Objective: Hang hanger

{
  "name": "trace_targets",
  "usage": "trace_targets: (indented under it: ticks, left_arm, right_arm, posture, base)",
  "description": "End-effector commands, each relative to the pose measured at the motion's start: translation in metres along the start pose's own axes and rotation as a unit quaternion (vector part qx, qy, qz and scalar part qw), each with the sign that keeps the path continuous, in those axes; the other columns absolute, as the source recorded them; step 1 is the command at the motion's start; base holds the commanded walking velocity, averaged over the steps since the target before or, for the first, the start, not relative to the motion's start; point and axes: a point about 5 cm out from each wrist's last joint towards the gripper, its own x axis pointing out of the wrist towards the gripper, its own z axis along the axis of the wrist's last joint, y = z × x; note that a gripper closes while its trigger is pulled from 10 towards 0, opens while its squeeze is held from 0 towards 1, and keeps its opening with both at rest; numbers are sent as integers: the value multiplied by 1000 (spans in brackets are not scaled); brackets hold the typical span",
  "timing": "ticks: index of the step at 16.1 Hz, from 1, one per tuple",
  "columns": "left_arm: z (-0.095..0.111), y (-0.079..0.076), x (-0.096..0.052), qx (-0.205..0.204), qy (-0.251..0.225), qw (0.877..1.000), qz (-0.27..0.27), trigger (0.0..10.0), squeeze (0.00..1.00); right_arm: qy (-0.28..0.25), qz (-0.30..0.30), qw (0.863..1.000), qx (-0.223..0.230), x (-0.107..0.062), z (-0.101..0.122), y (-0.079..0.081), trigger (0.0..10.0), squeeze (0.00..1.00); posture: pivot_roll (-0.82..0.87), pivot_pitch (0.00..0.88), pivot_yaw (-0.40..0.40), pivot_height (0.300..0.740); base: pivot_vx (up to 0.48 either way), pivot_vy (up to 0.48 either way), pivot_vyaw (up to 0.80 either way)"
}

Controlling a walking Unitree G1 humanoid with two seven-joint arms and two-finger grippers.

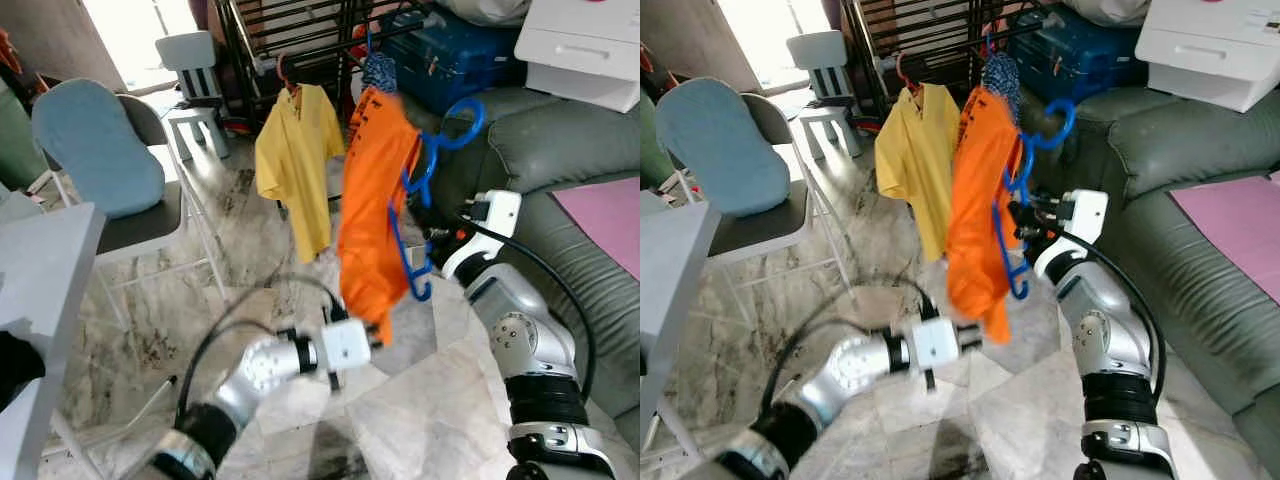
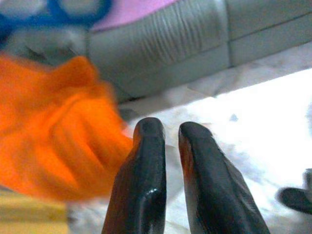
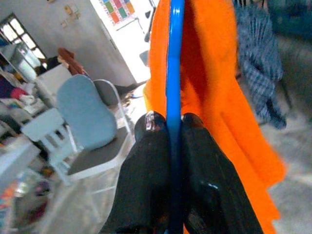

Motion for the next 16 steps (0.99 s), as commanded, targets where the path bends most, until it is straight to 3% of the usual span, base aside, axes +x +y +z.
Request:
trace_targets:
  ticks: [1, 5, 8, 16]
  left_arm:
    - [-3, 0, -4, -10, 3, 1000, -6, 10000, 1000]
    - [-6, -2, -11, -31, -7, 999, 0, 10000, 1000]
    - [-4, 18, -27, -47, -32, 996, 62, 10000, 1000]
    - [-4, 18, -27, -47, -32, 996, 62, 10000, 1000]
  right_arm:
    - [-26, 25, 999, -41, 1, 10, 11, 10000, 0]
    - [-26, 37, 992, -118, -3, 0, 14, 10000, 0]
    - [-10, 64, 979, -193, -16, -11, 14, 10000, 0]
    - [-10, 64, 979, -193, -16, -11, 14, 10000, 0]
  posture:
    - [-229, 0, 127, 740]
    - [-234, 0, 130, 740]
    - [-229, 0, 127, 740]
    - [-229, 0, 127, 740]
  base:
    - [0, 0, 0]
    - [0, 0, 0]
    - [0, 0, 0]
    - [0, 0, 0]
